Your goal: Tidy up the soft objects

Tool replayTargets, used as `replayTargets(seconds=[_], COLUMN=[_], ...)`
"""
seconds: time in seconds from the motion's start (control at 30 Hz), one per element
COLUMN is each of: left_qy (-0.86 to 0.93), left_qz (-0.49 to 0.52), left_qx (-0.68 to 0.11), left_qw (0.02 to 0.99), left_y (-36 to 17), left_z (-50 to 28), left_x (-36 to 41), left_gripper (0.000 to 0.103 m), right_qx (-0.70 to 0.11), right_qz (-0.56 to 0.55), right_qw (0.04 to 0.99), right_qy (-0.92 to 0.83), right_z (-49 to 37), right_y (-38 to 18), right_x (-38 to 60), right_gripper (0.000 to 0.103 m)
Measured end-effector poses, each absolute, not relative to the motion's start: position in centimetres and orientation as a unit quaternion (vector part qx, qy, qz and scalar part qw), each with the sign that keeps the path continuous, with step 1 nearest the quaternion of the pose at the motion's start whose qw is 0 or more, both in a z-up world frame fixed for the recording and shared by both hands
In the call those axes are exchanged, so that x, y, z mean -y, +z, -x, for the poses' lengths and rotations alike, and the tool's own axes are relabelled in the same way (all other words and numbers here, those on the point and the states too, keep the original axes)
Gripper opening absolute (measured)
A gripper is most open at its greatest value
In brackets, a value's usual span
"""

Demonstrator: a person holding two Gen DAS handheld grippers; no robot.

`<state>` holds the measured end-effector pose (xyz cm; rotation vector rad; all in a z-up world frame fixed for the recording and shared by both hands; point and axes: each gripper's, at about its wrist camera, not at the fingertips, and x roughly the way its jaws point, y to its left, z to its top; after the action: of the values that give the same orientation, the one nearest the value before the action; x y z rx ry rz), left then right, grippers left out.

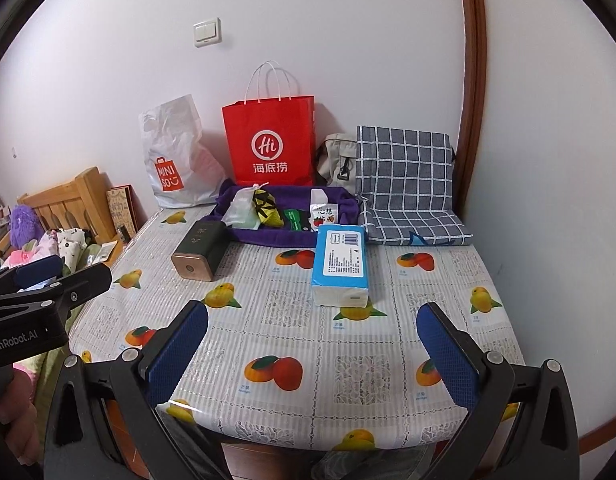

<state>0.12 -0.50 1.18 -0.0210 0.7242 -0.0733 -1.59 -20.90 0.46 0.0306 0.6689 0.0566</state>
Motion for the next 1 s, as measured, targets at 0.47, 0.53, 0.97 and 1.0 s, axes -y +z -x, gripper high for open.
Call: replayTargets(seconds=[0.47,0.53,0.97,1.0], left_qy=[-0.036,-0.036,-0.038,-0.039], left_qz=[0.010,0.010,0.010,0.010], left_qx=[-0.354,-0.355,-0.356,-0.356], left_qw=[0.934,0.934,0.934,0.933], left_y=[1.22,1.22,1.26,1.36], left_z=[-0.01,-0.02,0.01,-0.05], left_x=[0.68,0.66,0.76,0.71], left_gripper=[0.091,0.091,0.091,0.091], right_qx=[-0.327,-0.327,-0.326,-0.326], right_qz=[-0.014,-0.013,-0.012,-0.013], right_qw=[0.945,0.945,0.945,0.945], right_qy=[0.029,0.028,0.029,0.029], right_z=[1.54,1.50,1.56,1.61], right_y=[0.54,0.58,0.63,0.65], right_x=[20.86,20.80,20.73,20.72], right_gripper=[0.103,0.103,0.103,0.103])
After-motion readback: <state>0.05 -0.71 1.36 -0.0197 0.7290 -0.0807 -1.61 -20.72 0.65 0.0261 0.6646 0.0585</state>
